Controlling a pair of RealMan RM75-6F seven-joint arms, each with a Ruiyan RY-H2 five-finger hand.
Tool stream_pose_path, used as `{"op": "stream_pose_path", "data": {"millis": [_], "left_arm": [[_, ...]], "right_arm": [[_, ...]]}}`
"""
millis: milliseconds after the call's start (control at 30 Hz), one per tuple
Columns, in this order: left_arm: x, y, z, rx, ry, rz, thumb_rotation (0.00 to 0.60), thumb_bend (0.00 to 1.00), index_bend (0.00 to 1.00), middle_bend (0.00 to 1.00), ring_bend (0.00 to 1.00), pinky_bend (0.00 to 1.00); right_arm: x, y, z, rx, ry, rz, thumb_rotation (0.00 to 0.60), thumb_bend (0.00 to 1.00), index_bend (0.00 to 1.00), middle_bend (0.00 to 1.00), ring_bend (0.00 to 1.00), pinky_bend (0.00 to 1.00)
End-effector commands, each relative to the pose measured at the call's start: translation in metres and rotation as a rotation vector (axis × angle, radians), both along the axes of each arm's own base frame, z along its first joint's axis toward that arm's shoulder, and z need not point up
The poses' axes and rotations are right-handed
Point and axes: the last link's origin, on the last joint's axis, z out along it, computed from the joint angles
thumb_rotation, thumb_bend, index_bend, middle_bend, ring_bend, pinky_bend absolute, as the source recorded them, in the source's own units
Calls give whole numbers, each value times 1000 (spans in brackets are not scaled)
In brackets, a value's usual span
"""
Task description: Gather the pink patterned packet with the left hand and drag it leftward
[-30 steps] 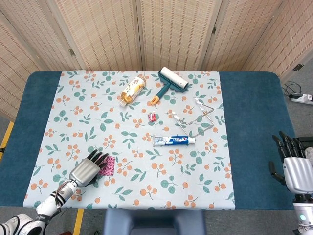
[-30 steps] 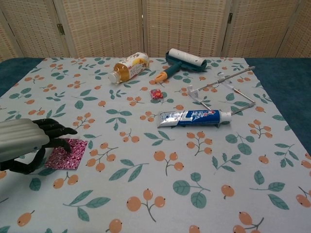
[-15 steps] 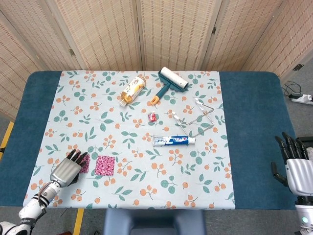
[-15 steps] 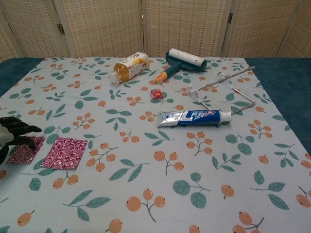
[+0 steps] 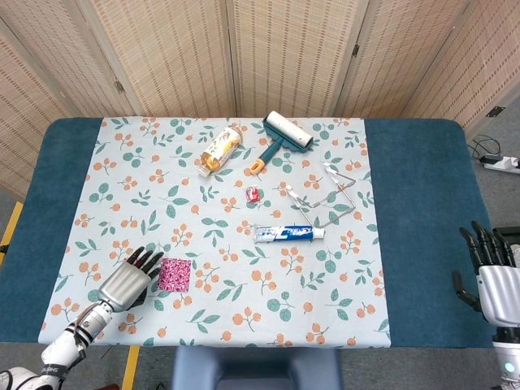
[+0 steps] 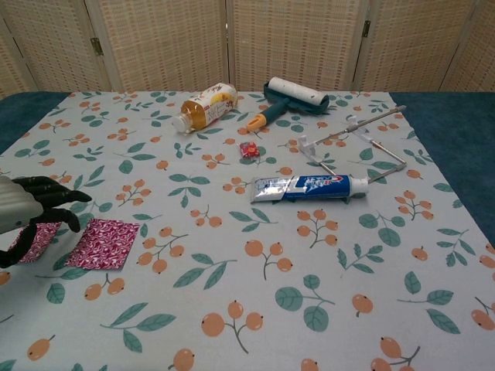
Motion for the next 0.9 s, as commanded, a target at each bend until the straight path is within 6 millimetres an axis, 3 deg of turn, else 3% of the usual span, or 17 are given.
{"op": "stream_pose_path", "data": {"millis": [33,233,500,900], "left_arm": [[9,1,-9,-18,-14,-17,367,955,235,0,0,0],[18,1,-20,-36,-13,-31,366,955,230,0,0,0],[13,3,-27,-41,9,0,366,956,226,0,0,0],[-3,3,-19,-20,41,39,366,956,228,0,0,0]], "right_arm": [[-1,0,0,1,-2,-4,599,526,0,0,0,0],[-4,1,1,0,-4,-10,599,526,0,0,0,0],[-6,2,0,-2,-9,-13,599,526,0,0,0,0],[-6,3,0,-3,-8,-16,599,525,0,0,0,0]]}}
